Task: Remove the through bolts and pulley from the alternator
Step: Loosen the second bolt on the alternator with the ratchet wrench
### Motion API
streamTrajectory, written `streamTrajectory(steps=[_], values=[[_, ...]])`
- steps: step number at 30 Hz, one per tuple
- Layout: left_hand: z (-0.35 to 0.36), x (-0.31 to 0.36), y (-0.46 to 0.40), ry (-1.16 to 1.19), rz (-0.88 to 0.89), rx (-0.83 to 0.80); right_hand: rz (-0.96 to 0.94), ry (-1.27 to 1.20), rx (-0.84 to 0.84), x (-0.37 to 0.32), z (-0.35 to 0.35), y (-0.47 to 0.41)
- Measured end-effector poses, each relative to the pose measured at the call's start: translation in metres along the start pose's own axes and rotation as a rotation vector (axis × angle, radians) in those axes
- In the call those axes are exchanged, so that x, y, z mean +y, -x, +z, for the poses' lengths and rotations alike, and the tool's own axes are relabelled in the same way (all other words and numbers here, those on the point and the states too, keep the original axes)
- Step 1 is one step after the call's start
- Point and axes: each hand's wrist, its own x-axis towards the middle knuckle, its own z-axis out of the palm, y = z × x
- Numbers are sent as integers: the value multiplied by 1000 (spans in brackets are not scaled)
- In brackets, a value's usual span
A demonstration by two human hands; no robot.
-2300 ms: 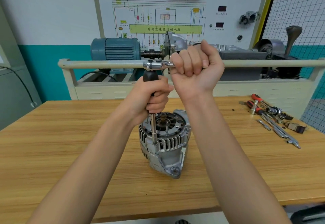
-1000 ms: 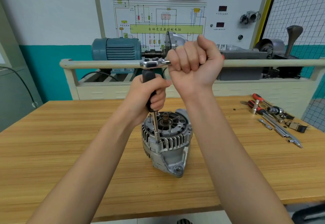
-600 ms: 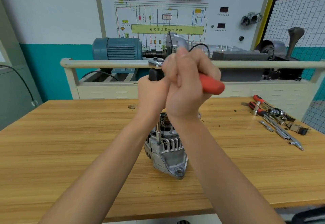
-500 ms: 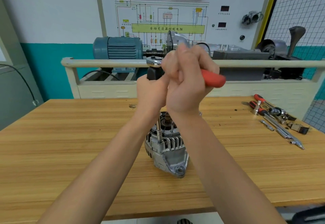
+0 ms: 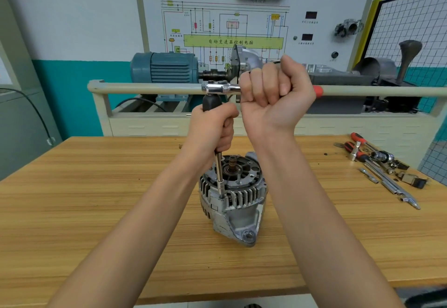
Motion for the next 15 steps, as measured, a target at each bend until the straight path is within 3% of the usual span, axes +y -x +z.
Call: streamTrajectory(steps=[4, 6, 10, 15], values=[[10, -3, -1, -176, 134, 222, -437, 472, -117, 23, 15, 24], [9, -5, 0, -208, 169, 229, -479, 528, -123, 28, 18, 27], [-6, -1, 4, 0, 76, 27, -163, 214, -142, 11, 12, 11], [-12, 5, 4, 68, -16, -319, 197, -264, 43, -4, -8, -13]])
